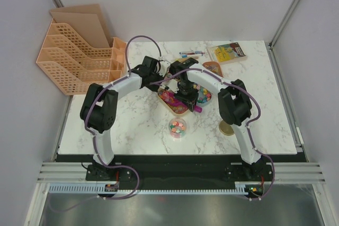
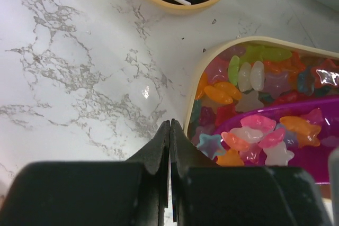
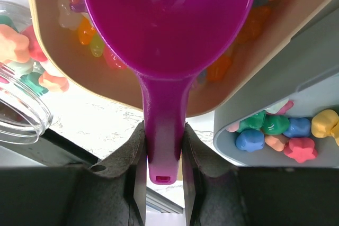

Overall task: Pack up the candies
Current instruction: Scoop the fake candies from the storage box.

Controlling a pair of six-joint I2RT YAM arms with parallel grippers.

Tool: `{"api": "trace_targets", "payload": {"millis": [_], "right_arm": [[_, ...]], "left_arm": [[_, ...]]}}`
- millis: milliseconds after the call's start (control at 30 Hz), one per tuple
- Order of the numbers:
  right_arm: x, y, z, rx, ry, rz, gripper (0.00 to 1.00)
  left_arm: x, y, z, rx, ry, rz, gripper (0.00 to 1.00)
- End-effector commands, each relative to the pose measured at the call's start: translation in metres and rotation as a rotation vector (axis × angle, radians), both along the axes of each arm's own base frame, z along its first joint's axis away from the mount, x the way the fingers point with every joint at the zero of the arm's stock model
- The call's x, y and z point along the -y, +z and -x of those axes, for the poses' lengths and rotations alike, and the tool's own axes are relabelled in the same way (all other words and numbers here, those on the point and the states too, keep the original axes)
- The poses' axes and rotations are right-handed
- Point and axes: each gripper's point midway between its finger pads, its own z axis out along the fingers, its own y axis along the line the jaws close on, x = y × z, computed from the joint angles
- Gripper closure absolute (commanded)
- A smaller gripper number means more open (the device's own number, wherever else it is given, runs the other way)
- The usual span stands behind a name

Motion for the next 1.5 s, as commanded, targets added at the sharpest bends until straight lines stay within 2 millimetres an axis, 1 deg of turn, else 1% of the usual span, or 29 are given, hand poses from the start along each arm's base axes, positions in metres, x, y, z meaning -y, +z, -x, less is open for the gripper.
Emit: {"api": "trace_targets", "payload": {"millis": [0,100,233,267,300,333,367,400,433,467,500,533,567,600,633,700,800,833,867,900,933,967,1000,1033,1100,1133,1233,1333,1467], "right_arm": [[-0.013,-0.001,-0.002,-0.016,0.015,-0.058,1.0],[-0.017,-0.002,-0.006,-0.003,0.014,-0.079,1.0],[-0.014,-0.007,-0.01,0.024,0.002,-0.106,1.0],[-0.01,-0.013,-0.005,0.014,-0.003,-0.099,1.0],[-0.014,-0.015,-0.012,0.049,-0.019,-0.126,1.0],[-0.014,-0.01,-0.015,0.074,-0.03,-0.15,1.0],[-0.009,-0.016,-0.01,0.066,-0.04,-0.147,1.0],[-0.014,-0.016,-0.018,0.105,-0.056,-0.182,1.0],[-0.015,-0.009,-0.022,0.129,-0.073,-0.218,1.0],[-0.011,-0.014,-0.017,0.123,-0.086,-0.222,1.0],[-0.011,-0.015,-0.019,0.138,-0.097,-0.238,1.0],[-0.014,-0.009,-0.027,0.184,-0.107,-0.277,1.0],[-0.013,-0.014,-0.023,0.179,-0.109,-0.282,1.0],[-0.017,-0.008,-0.03,0.223,-0.112,-0.316,1.0],[-0.014,-0.013,-0.027,0.22,-0.117,-0.318,1.0],[-0.015,-0.013,-0.029,0.243,-0.115,-0.335,1.0],[-0.013,-0.004,-0.03,0.276,-0.12,-0.358,1.0],[-0.01,0.008,-0.029,0.297,-0.123,-0.373,1.0],[-0.006,0.011,-0.026,0.301,-0.116,-0.369,1.0],[0.0,0.024,-0.021,0.315,-0.102,-0.367,1.0],[0.004,0.031,-0.017,0.322,-0.077,-0.362,1.0],[0.011,0.033,-0.01,0.317,-0.054,-0.347,1.0],[0.021,0.037,-0.002,0.309,-0.001,-0.318,1.0],[0.03,0.049,0.002,0.341,0.02,-0.307,1.0],[0.044,0.058,0.011,0.359,0.072,-0.272,1.0],[0.051,0.069,0.016,0.387,0.085,-0.266,1.0],[0.066,0.086,0.027,0.417,0.151,-0.243,1.0],[0.084,0.097,0.035,0.436,0.224,-0.184,1.0],[0.107,0.101,0.045,0.415,0.314,-0.072,1.0]], "left_arm": [[-0.002,0.049,-0.007,0.081,0.024,0.062,0.98],[-0.011,0.058,-0.008,0.098,0.048,0.052,0.98],[-0.03,0.079,-0.011,0.145,0.083,0.03,0.98],[-0.034,0.083,-0.011,0.148,0.088,0.027,0.98],[-0.041,0.086,-0.012,0.152,0.103,0.024,0.98],[-0.045,0.091,-0.013,0.165,0.111,0.017,0.98],[-0.05,0.099,-0.014,0.183,0.124,0.02,0.98],[-0.055,0.101,-0.014,0.186,0.133,0.019,0.98],[-0.06,0.105,-0.015,0.199,0.142,0.008,0.98],[-0.064,0.11,-0.015,0.211,0.15,0.006,0.98],[-0.068,0.112,-0.014,0.214,0.156,0.0,0.98],[-0.072,0.113,-0.015,0.224,0.157,-0.018,0.98],[-0.075,0.113,-0.014,0.227,0.16,-0.029,0.98],[-0.077,0.112,-0.011,0.223,0.154,-0.039,0.98],[-0.078,0.112,-0.01,0.222,0.152,-0.041,0.98],[-0.081,0.113,-0.007,0.223,0.15,-0.049,0.98],[-0.088,0.116,-0.007,0.231,0.152,-0.085,0.98],[-0.092,0.119,-0.008,0.24,0.158,-0.102,0.98],[-0.093,0.123,-0.009,0.25,0.157,-0.109,0.98],[-0.097,0.126,-0.012,0.262,0.16,-0.123,0.98],[-0.099,0.128,-0.012,0.267,0.162,-0.134,0.98],[-0.102,0.131,-0.014,0.278,0.167,-0.144,0.98],[-0.107,0.132,-0.015,0.285,0.174,-0.161,0.98],[-0.109,0.135,-0.015,0.296,0.172,-0.171,0.98],[-0.115,0.136,-0.014,0.299,0.195,-0.177,0.98],[-0.117,0.137,-0.013,0.3,0.204,-0.171,0.98],[-0.125,0.133,-0.008,0.289,0.22,-0.173,0.98],[-0.131,0.127,-0.003,0.277,0.224,-0.179,0.98],[-0.137,0.123,-0.002,0.272,0.246,-0.19,0.98]]}}
